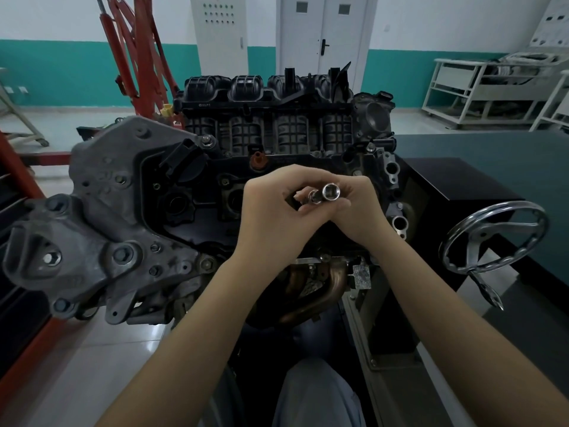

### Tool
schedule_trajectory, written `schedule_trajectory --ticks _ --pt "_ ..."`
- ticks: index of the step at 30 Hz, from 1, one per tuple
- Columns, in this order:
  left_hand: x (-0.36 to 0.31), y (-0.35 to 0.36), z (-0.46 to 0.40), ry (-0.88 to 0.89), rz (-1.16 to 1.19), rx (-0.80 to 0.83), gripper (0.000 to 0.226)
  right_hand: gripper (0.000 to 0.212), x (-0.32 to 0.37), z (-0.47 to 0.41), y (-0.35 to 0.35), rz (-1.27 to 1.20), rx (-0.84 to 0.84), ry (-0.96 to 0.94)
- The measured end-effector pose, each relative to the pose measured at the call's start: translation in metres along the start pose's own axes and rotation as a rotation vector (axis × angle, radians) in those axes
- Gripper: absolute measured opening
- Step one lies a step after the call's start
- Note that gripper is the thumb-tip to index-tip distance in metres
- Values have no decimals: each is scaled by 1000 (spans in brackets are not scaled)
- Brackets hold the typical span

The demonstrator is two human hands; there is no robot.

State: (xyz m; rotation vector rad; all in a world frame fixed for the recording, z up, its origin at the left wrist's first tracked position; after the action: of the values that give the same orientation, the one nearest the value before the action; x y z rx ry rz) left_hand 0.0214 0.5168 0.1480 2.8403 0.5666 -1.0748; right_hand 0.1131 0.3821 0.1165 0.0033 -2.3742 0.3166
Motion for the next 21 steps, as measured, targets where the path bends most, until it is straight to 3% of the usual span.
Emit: schedule_trajectory --ticks 7,9,14,18,21 --pt "1 -1 2 -70 175 98 37 24 7 1 3 -14 25 3" --pt "0 -1 1 -51 95 93 36 30 2 0 1 -10 -5 6" --pt "-1 -1 0 -43 -11 -11 29 17 4 1 2 2 19 -19" --pt "0 -4 -2 -80 108 126 38 19 11 3 4 -27 47 -7" --pt "0 -5 -3 -56 56 157 36 17 3 1 1 -23 3 -4"
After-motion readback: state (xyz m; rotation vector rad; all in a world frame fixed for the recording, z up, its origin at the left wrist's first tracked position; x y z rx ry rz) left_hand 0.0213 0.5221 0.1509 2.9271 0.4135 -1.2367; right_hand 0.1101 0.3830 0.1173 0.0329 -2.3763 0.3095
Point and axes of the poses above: each hand's wrist, its own z-axis away from the middle knuckle, its own y-axis out of the palm, x = y × z, the point moved 1 cm from there along -z, towards the middle knuckle, and after that the axes turned 11 degrees about -x, right-handed, at the moved point
